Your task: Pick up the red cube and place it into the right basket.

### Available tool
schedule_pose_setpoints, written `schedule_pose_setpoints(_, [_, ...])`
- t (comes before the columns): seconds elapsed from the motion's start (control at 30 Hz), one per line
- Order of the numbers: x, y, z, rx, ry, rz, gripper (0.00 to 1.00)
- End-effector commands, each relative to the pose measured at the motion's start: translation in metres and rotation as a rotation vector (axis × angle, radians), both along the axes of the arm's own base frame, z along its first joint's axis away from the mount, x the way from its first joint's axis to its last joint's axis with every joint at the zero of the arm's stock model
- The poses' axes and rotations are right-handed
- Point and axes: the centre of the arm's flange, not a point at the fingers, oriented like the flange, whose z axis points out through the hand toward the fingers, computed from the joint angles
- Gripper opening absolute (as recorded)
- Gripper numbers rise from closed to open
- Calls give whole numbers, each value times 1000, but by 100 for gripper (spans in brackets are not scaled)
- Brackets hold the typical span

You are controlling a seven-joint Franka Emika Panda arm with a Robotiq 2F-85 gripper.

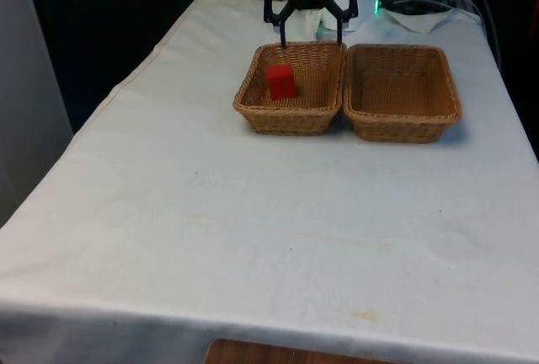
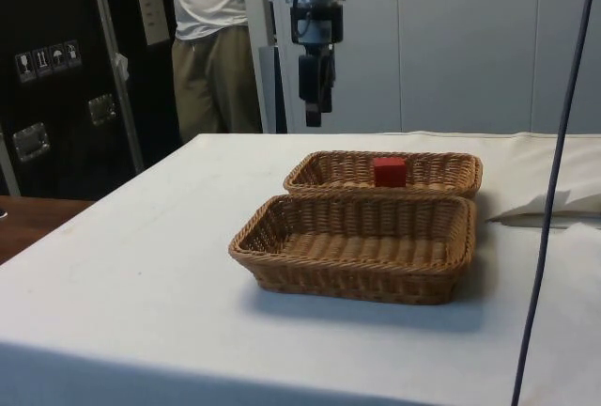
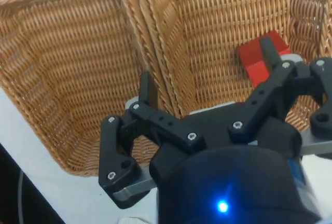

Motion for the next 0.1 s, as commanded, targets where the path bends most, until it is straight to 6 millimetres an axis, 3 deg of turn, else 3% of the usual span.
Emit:
schedule_pose_setpoints(0.0, [0, 0, 2, -12, 6, -3, 100])
schedule_pose_setpoints(0.07, [1, 1, 4, -1, 2, 1, 100])
